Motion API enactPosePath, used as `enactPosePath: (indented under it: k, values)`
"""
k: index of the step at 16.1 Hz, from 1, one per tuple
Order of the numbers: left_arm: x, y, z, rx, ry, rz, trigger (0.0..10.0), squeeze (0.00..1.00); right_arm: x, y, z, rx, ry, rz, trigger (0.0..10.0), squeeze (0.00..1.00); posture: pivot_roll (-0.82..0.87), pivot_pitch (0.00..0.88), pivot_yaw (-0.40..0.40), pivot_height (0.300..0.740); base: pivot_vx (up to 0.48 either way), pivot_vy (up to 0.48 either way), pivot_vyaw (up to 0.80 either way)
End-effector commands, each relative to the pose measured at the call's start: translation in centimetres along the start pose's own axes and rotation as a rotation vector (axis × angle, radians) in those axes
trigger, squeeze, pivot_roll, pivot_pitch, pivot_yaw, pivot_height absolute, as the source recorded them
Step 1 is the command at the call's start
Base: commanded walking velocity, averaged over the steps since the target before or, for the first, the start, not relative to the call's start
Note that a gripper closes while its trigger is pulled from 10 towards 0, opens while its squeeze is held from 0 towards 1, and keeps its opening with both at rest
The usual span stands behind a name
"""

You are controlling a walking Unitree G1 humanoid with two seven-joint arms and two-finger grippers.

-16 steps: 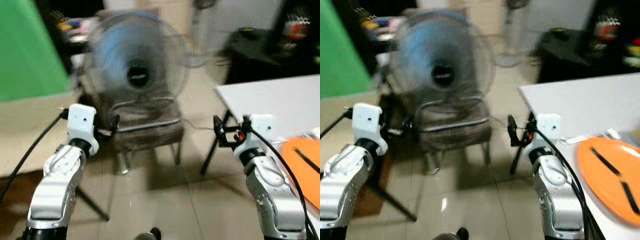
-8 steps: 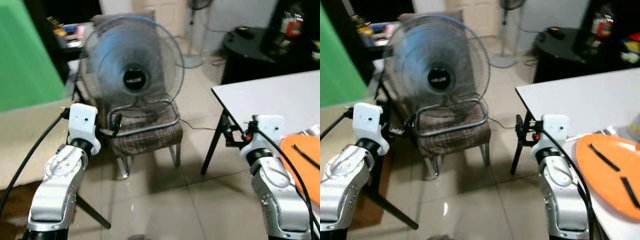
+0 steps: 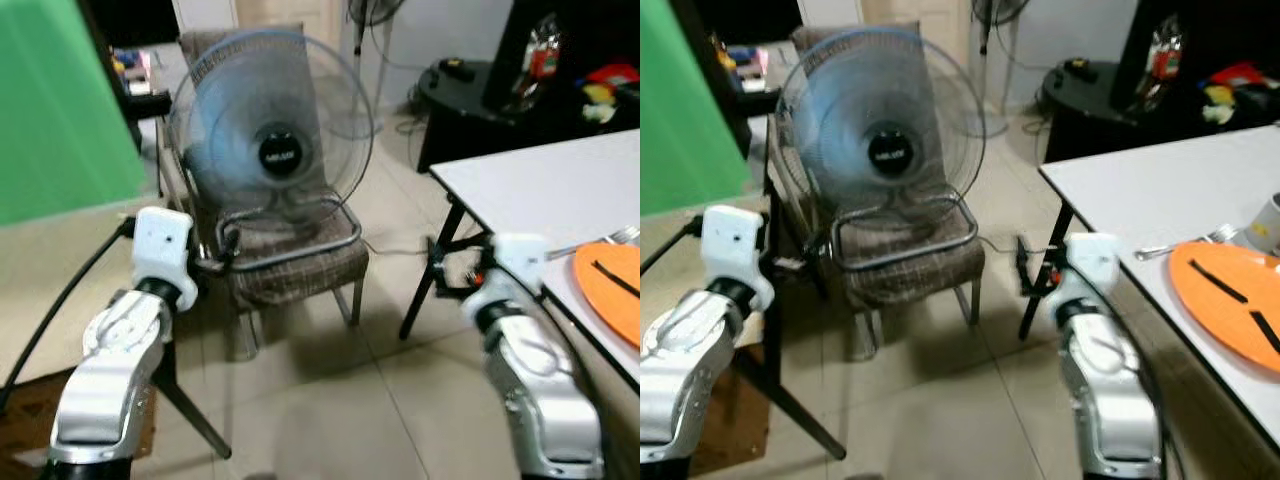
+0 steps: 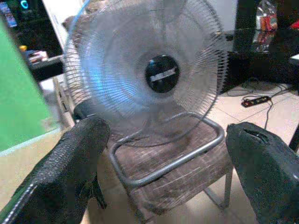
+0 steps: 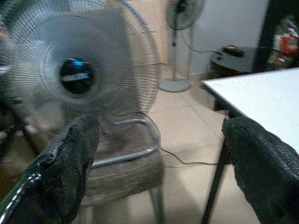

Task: Setting the table

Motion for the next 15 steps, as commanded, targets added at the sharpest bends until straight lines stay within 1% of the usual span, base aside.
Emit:
enactPosePath:
  k: [1,6,11,15]
  values:
    - [0.1,0.0,0.2,-0.002,0.002,0.002,10.0,0.53,0.0,-0.1,0.5,-0.007,0.001,-0.008,10.0,1.00,0.12,0.000,0.042,0.740,0.000,0.315,0.00]
    - [0.0,0.3,0.0,0.006,-0.003,-0.003,10.0,0.53,0.1,-0.3,-0.3,0.040,0.004,-0.009,10.0,1.00,0.13,0.000,0.025,0.740,0.000,0.311,0.00]
    - [0.1,0.5,-0.1,0.011,-0.012,0.001,10.0,0.53,0.2,-0.7,-0.6,0.059,0.002,-0.005,10.0,1.00,0.15,0.000,0.009,0.740,0.000,0.310,0.80]
    - [0.2,0.5,-0.2,0.010,-0.022,0.003,10.0,0.53,0.4,-1.0,0.0,0.000,0.034,0.015,10.0,1.00,0.15,0.000,0.016,0.740,0.000,0.313,0.73]
Point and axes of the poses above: a point about 5 cm out from each wrist's last joint towards the gripper, its own y axis pointing back from the gripper into the wrist, its own x axis along the axis of the wrist's last joint, z = x × y, the point moved 2 cm from there along -y, pointing out of the wrist towards the gripper, and after that the axes turned 7 degrees about y, right-handed, at the moved point
